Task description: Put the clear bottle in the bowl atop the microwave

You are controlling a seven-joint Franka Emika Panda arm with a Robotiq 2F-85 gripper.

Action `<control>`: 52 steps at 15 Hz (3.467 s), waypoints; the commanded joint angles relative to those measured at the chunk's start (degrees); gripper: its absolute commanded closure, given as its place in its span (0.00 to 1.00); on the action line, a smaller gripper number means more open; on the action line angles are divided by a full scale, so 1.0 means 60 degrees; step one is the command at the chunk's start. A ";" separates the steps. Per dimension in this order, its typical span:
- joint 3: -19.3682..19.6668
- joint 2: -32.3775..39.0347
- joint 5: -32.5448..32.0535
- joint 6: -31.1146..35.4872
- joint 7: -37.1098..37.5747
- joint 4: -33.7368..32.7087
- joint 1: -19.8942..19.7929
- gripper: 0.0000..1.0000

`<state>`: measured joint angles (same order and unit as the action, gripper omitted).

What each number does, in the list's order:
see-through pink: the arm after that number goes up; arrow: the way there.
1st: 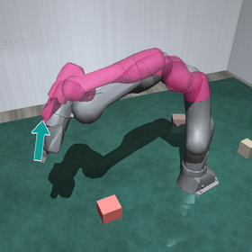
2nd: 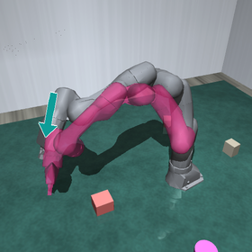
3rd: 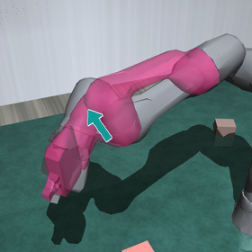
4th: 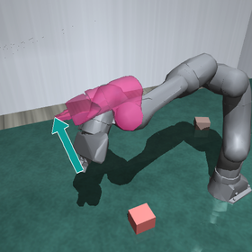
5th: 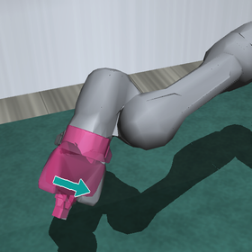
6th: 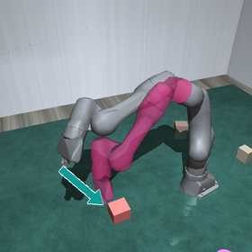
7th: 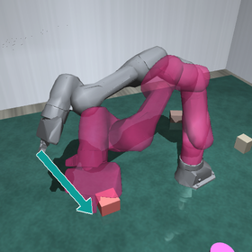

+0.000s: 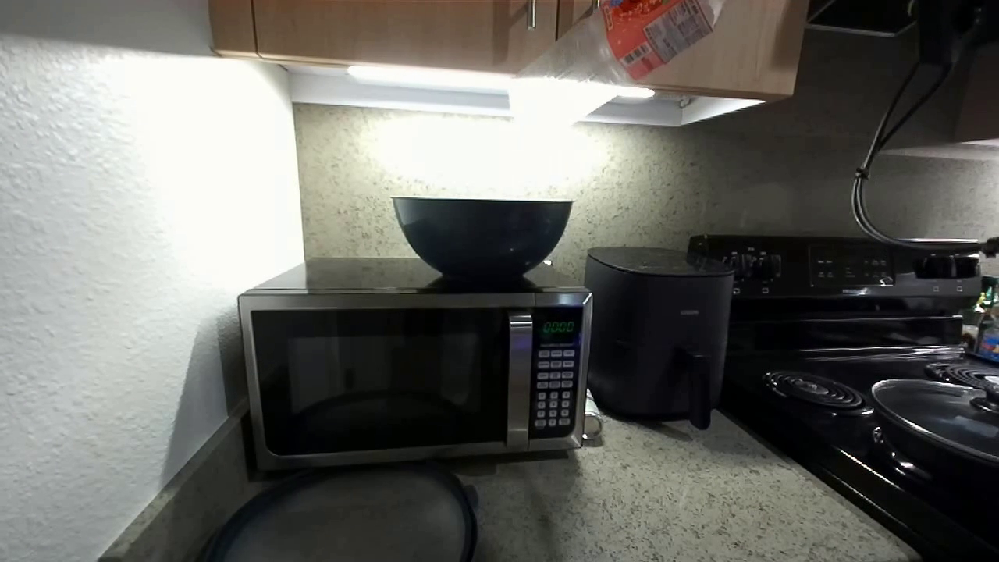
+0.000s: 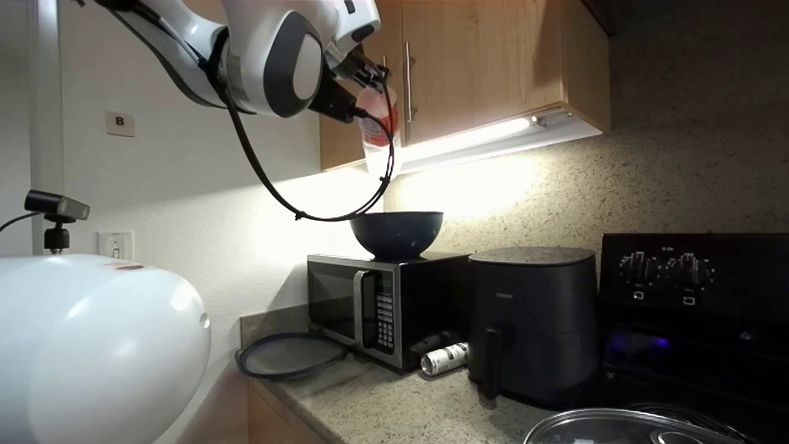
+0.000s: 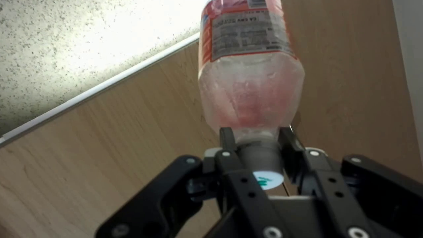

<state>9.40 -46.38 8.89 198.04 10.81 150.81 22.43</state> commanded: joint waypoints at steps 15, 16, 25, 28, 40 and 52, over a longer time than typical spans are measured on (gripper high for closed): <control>-0.0683 0.1984 -0.0139 -0.0028 0.0203 -0.1115 -0.0795 0.88; -0.0761 0.2096 -0.0134 -0.0028 0.0202 -0.1137 -0.0890 0.88; -0.1913 0.3210 -0.0117 -0.0274 0.0006 -0.1237 -0.1998 0.88; -0.2290 0.3478 -0.0132 -0.0403 -0.0108 -0.1261 -0.2316 0.88; -0.3007 0.3508 -0.0174 -0.1064 -0.0069 -0.1692 -0.3076 0.00; -0.2845 0.3599 -0.0009 -0.0851 0.0039 -0.1650 -0.2822 0.00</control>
<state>-8.01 -24.79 8.54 193.00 11.46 140.95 5.10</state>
